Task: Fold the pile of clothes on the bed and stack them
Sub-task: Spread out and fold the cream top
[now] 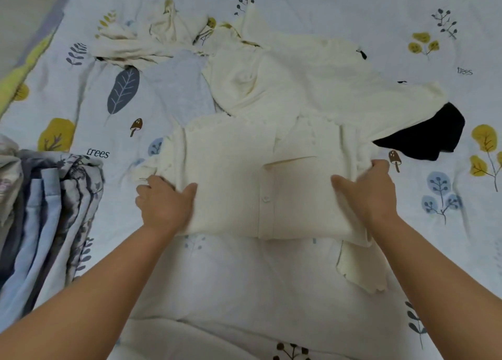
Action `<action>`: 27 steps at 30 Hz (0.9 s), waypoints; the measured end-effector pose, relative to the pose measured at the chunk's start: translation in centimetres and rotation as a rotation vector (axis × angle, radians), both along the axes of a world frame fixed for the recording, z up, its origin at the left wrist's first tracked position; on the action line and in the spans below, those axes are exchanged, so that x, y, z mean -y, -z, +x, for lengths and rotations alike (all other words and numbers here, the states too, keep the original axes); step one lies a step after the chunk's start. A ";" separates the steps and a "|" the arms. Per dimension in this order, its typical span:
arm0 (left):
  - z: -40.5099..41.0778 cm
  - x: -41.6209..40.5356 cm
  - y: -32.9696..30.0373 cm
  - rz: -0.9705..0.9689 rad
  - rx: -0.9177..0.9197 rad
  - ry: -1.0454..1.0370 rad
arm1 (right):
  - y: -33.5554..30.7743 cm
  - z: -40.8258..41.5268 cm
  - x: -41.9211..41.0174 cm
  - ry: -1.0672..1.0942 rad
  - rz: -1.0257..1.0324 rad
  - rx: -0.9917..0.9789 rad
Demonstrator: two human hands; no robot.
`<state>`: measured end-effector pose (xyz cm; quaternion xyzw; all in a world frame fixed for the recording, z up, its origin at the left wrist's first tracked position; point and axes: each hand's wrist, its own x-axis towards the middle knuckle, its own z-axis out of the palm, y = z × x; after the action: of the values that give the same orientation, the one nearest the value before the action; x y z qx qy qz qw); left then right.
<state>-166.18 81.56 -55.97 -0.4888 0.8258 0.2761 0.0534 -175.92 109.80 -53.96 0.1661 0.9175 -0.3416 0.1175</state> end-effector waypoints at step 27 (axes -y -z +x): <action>9.4 0.0 -1.0 -0.170 -0.088 0.194 | 0.2 11.1 2.4 -0.503 0.619 -0.055</action>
<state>-156.83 81.51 -54.93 -0.3967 0.8912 0.2201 0.0020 -164.86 107.38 -54.13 -0.0454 0.9920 -0.0141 0.1171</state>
